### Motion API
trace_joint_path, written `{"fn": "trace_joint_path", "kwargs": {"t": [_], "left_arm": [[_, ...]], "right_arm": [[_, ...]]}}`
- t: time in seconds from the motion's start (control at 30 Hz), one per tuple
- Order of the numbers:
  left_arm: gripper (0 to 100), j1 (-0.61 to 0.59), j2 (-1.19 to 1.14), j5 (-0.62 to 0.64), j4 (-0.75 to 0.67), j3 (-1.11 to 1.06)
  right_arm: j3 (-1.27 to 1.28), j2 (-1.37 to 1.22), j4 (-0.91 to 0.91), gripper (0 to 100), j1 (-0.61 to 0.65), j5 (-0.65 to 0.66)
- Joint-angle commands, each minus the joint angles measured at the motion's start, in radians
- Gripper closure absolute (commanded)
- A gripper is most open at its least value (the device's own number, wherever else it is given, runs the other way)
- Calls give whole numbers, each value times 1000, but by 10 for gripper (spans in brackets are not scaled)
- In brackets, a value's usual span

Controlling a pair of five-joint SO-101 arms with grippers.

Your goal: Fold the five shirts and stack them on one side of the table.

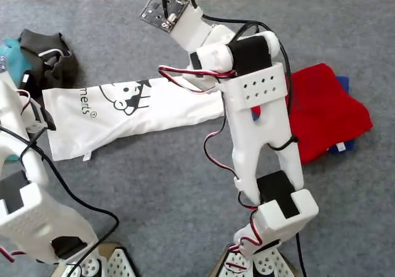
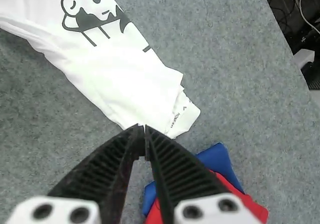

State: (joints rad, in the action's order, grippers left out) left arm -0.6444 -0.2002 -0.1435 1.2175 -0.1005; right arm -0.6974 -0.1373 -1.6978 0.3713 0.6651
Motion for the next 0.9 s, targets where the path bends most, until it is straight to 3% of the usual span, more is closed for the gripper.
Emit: {"fn": "trace_joint_path", "kwargs": {"t": [0.0, 0.87], "left_arm": [[772, 1, -23, 43, -46, 33], [773, 51, -114, 72, -170, 2]], "right_arm": [[-4, -1, 17, 984, 29, 9], [16, -39, 29, 984, 38, 51]]}}
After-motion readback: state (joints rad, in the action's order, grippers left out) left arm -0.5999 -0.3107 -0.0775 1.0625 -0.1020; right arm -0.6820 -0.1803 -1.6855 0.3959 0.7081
